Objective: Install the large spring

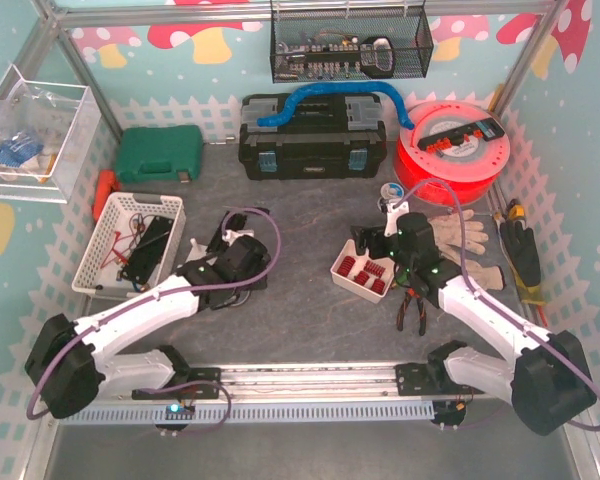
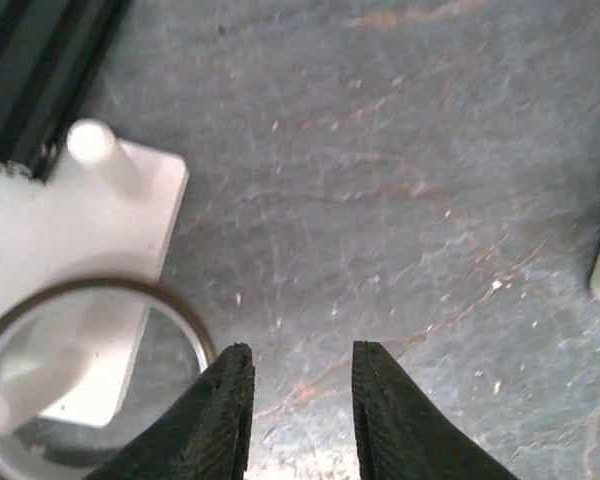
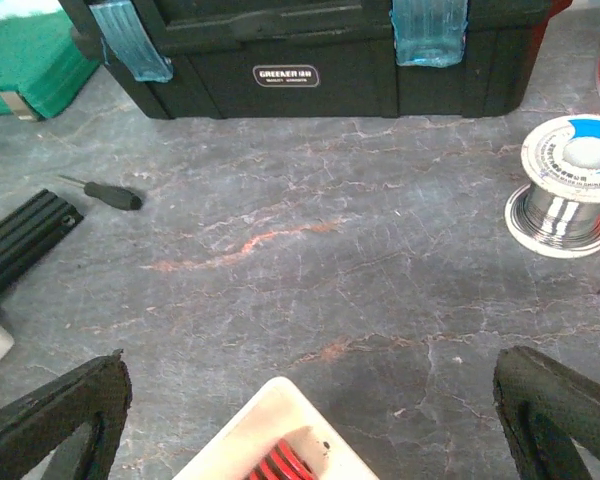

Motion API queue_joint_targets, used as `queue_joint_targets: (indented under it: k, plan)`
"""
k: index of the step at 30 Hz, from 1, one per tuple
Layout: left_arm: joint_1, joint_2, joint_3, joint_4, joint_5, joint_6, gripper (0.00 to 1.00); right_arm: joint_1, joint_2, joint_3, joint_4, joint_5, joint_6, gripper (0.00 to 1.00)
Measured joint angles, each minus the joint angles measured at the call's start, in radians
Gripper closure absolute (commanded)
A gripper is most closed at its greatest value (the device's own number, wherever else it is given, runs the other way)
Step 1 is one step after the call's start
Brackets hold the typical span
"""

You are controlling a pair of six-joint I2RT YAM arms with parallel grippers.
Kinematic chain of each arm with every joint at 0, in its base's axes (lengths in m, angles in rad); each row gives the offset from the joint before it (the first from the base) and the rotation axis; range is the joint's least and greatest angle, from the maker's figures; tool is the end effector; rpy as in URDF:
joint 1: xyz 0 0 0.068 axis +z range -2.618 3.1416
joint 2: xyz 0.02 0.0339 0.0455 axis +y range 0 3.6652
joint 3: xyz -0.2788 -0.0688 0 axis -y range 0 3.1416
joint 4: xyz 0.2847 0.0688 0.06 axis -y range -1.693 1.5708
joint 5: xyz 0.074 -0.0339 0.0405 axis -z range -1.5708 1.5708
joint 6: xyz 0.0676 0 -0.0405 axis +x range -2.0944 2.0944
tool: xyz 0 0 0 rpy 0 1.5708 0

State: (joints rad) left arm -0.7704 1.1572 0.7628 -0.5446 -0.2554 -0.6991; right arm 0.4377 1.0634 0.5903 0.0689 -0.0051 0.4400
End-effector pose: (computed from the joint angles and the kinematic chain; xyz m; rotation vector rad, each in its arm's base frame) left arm 0.2101 -0.1801 0.2023 -0.0157 2.4926 -0.3084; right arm 0.2675 0.1256 0.2252 -0.0011 2.0206 0.5712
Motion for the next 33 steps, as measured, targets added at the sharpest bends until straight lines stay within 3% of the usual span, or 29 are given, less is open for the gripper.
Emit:
queue_joint_targets:
  k: [13,21,33]
  plan:
    - [-0.050,0.112,-0.004,-0.119,-0.049,-0.087,0.69,0.028,0.005,-0.011,0.016,0.154,-0.013,0.02]
    - [-0.050,0.196,-0.008,-0.124,-0.069,-0.102,0.72,0.028,-0.111,-0.065,0.038,0.223,-0.012,0.02]
    - [-0.049,0.245,-0.030,-0.079,-0.078,-0.105,0.74,0.028,-0.093,-0.066,0.051,0.229,-0.012,0.02]
